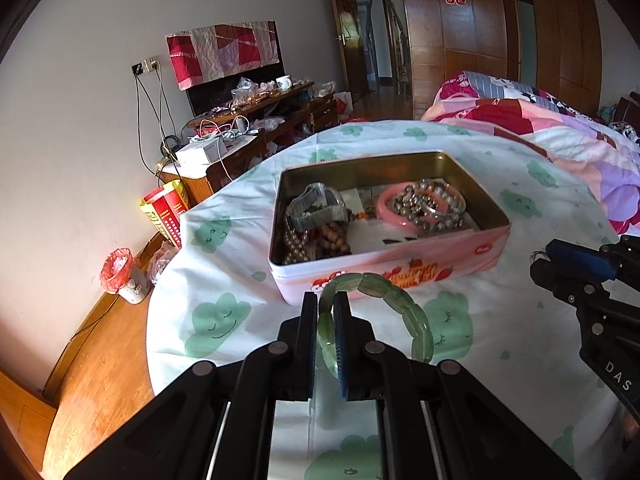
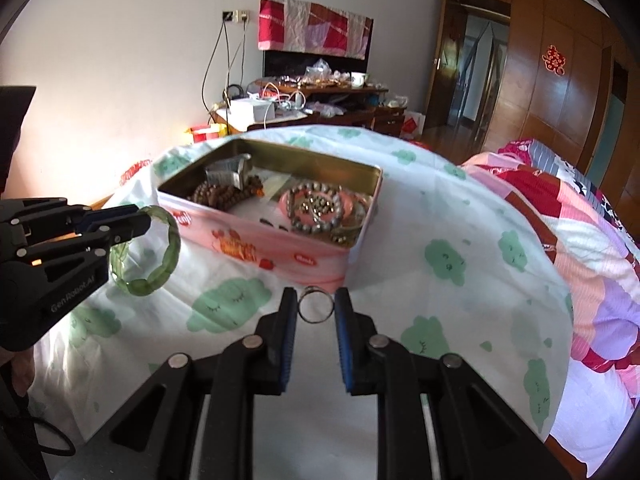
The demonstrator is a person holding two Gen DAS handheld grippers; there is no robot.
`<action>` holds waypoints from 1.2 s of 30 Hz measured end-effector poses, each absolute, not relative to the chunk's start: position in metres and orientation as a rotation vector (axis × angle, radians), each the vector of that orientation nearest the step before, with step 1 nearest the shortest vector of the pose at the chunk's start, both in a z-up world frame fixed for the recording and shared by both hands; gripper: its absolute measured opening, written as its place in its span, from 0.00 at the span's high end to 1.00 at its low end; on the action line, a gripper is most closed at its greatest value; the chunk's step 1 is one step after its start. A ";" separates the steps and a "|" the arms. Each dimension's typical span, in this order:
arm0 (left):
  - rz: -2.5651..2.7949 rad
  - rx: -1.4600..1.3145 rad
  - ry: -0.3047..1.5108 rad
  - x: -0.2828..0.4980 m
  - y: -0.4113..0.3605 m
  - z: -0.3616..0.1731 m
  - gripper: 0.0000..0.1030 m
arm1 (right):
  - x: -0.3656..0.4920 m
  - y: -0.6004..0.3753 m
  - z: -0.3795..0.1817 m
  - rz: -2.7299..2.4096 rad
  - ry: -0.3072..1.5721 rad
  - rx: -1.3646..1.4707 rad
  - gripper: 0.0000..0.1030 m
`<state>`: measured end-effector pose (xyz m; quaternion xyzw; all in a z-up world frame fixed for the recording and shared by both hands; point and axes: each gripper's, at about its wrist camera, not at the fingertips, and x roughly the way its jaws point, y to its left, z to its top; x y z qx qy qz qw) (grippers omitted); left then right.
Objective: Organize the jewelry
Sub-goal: 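Lift the ring and green bangle and carry both over the tin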
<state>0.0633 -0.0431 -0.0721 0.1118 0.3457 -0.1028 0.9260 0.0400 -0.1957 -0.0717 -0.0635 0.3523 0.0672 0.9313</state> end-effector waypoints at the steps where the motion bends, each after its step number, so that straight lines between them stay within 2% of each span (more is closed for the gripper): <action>1: -0.212 0.224 0.705 0.063 -0.043 -0.070 0.93 | 0.040 -0.195 -0.070 0.136 0.715 -0.131 0.80; 17: -0.203 0.194 0.614 0.067 -0.037 -0.026 0.93 | 0.039 -0.199 -0.043 0.116 0.613 -0.112 0.80; 36: -0.188 0.212 0.559 0.091 -0.042 -0.002 0.93 | 0.060 -0.198 -0.019 0.113 0.563 -0.139 0.80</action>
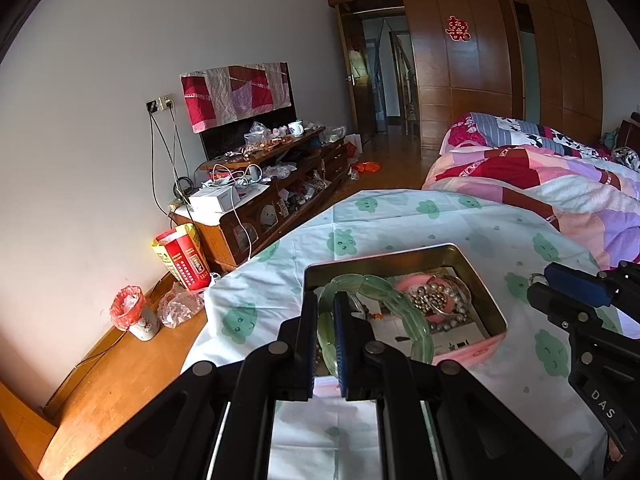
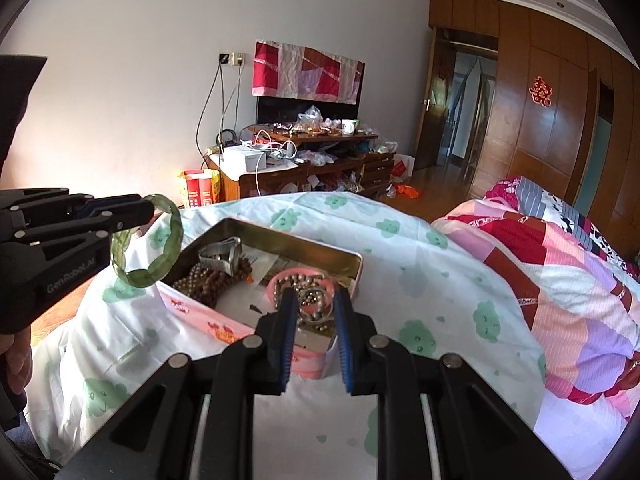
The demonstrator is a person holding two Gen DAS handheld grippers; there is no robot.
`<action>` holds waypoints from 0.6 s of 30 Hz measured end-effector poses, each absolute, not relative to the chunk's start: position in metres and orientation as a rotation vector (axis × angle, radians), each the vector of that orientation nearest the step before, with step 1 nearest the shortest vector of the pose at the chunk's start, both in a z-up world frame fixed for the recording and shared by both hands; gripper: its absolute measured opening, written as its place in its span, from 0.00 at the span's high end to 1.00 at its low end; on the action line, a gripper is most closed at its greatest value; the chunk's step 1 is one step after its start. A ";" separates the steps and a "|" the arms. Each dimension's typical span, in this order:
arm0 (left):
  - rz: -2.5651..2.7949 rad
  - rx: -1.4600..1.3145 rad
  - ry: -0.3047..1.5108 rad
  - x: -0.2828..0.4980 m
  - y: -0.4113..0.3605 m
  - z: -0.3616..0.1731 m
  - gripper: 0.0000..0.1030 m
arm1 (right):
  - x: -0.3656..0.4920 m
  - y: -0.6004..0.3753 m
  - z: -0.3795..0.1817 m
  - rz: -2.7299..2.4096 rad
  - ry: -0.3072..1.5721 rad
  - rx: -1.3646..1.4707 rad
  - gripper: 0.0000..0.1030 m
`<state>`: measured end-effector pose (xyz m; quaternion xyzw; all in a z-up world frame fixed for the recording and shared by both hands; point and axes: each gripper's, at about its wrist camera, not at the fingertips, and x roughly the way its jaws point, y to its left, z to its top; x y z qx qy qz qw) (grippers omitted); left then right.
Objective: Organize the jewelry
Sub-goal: 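Lift the ring and green bangle and carry both over the tin, then lower both items into the tin and open both tools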
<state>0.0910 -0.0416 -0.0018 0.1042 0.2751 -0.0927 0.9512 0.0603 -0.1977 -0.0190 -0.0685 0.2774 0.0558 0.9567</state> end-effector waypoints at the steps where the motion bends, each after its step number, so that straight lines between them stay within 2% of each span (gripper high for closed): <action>1: -0.187 0.212 0.559 0.093 -0.042 -0.002 0.93 | 0.061 -0.198 -0.018 0.114 0.562 -0.139 0.80; 18: -0.159 0.226 0.565 0.127 -0.045 0.000 0.93 | 0.086 -0.196 -0.013 0.109 0.565 -0.160 0.80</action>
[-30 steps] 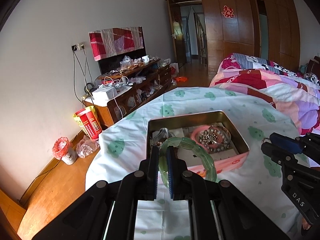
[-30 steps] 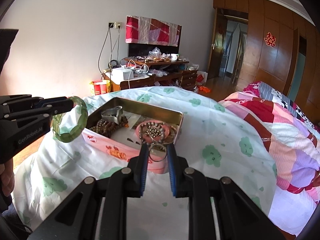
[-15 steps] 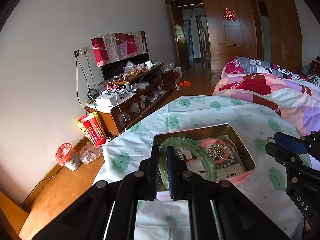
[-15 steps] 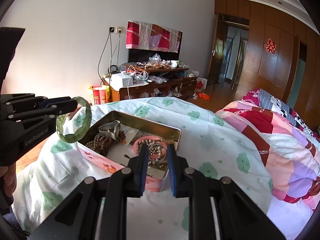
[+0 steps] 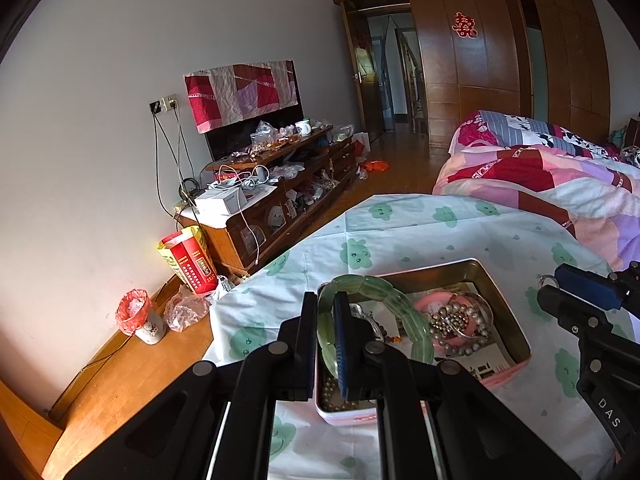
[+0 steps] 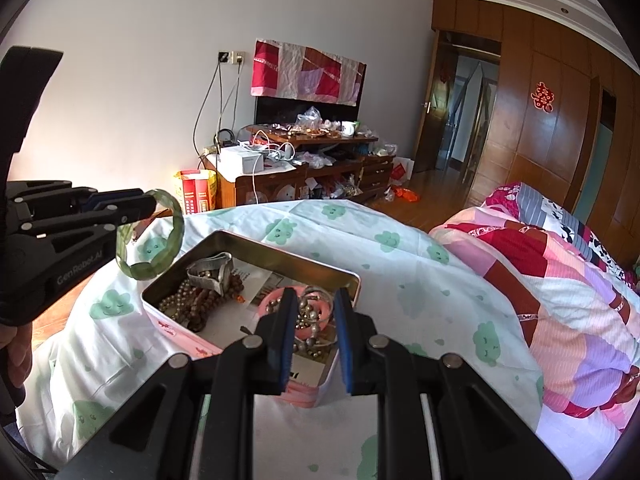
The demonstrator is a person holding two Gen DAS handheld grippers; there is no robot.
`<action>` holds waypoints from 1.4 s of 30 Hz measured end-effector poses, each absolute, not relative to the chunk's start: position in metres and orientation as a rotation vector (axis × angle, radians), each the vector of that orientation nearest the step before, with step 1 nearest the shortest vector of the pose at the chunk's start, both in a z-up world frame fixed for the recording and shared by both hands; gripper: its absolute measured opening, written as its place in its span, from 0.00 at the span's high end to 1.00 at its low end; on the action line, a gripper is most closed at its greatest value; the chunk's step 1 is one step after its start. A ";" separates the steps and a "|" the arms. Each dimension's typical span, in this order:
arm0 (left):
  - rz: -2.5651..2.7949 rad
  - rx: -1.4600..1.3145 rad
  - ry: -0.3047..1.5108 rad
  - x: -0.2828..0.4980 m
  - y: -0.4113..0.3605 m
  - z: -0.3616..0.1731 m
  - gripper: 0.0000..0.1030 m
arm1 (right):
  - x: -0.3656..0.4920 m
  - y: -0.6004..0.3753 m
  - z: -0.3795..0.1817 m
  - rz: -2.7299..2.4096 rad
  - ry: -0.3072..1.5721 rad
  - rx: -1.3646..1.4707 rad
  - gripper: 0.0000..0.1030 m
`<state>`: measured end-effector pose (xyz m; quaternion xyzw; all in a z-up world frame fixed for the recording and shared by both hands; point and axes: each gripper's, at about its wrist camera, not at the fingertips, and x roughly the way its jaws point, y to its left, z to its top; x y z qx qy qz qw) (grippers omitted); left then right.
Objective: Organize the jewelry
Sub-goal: 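Lower both items into the tin and open both tools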
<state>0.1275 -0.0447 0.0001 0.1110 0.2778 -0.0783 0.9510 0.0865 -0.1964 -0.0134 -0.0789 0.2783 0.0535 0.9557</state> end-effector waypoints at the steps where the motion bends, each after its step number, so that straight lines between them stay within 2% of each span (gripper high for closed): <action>1: -0.155 0.228 0.564 0.130 -0.045 0.000 0.93 | 0.088 -0.196 -0.014 0.108 0.566 -0.161 0.80; 25: -0.124 0.263 0.646 0.180 -0.058 -0.028 0.93 | 0.143 -0.183 -0.035 0.092 0.638 -0.194 0.80; 39: -0.164 0.272 0.685 0.177 -0.064 -0.043 0.92 | 0.151 -0.182 -0.058 0.091 0.710 -0.189 0.79; 42: -0.179 0.260 0.690 0.175 -0.064 -0.044 0.87 | 0.150 -0.183 -0.062 0.096 0.722 -0.186 0.79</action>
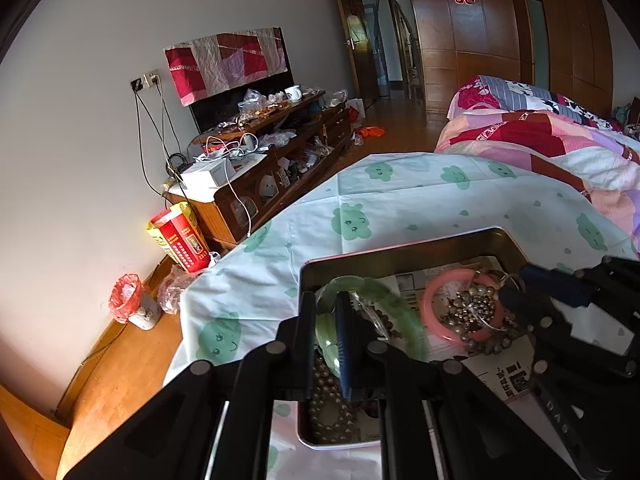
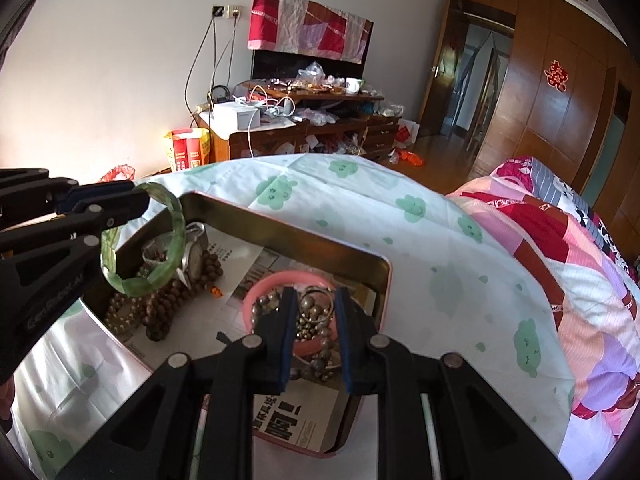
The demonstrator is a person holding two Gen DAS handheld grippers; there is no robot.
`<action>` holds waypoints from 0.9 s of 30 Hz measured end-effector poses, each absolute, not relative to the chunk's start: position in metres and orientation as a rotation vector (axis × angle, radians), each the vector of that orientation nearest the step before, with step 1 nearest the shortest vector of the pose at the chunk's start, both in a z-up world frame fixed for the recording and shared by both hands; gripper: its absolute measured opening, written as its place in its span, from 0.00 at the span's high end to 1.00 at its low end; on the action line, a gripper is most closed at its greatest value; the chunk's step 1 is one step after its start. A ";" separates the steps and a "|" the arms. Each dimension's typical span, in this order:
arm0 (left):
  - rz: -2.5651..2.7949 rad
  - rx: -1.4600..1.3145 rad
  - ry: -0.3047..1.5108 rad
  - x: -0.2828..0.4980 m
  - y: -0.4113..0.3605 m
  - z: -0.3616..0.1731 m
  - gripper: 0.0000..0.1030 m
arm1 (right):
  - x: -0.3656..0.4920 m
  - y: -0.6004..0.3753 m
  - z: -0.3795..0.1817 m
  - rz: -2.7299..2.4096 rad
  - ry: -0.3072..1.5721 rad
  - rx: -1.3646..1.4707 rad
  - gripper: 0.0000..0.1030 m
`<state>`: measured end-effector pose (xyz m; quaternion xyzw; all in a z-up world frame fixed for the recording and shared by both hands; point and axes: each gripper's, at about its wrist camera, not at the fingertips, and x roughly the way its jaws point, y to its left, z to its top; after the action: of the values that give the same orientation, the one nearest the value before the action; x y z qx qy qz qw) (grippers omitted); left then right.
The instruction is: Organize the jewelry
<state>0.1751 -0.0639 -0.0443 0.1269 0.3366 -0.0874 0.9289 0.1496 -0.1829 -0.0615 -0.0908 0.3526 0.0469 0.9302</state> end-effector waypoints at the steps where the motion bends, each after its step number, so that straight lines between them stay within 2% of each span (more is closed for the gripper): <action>1: -0.183 0.256 0.689 0.174 -0.064 -0.044 0.79 | 0.149 -0.183 -0.063 0.104 0.729 -0.180 0.78; 2: -0.170 0.259 0.680 0.172 -0.064 -0.043 0.61 | 0.148 -0.183 -0.064 0.108 0.735 -0.177 0.76; 3: -0.151 0.262 0.666 0.170 -0.064 -0.042 0.48 | 0.147 -0.184 -0.065 0.109 0.735 -0.175 0.70; 4: -0.137 0.260 0.643 0.167 -0.062 -0.039 0.22 | 0.146 -0.184 -0.065 0.112 0.734 -0.172 0.66; 5: -0.118 0.253 0.599 0.161 -0.060 -0.035 0.15 | 0.144 -0.185 -0.065 0.110 0.734 -0.168 0.65; 10: -0.091 0.242 0.589 0.154 -0.051 -0.027 0.15 | 0.138 -0.191 -0.064 0.058 0.726 -0.166 0.48; 16: -0.083 0.190 0.594 0.145 -0.038 -0.024 0.15 | 0.129 -0.201 -0.054 0.008 0.695 -0.143 0.39; 27: -0.072 0.174 0.608 0.138 -0.032 -0.027 0.15 | 0.122 -0.203 -0.046 0.008 0.669 -0.123 0.35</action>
<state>0.1376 -0.0323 -0.0270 0.0858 0.2987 -0.0352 0.9498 0.1217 -0.2032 -0.0459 -0.0605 0.3282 0.0039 0.9426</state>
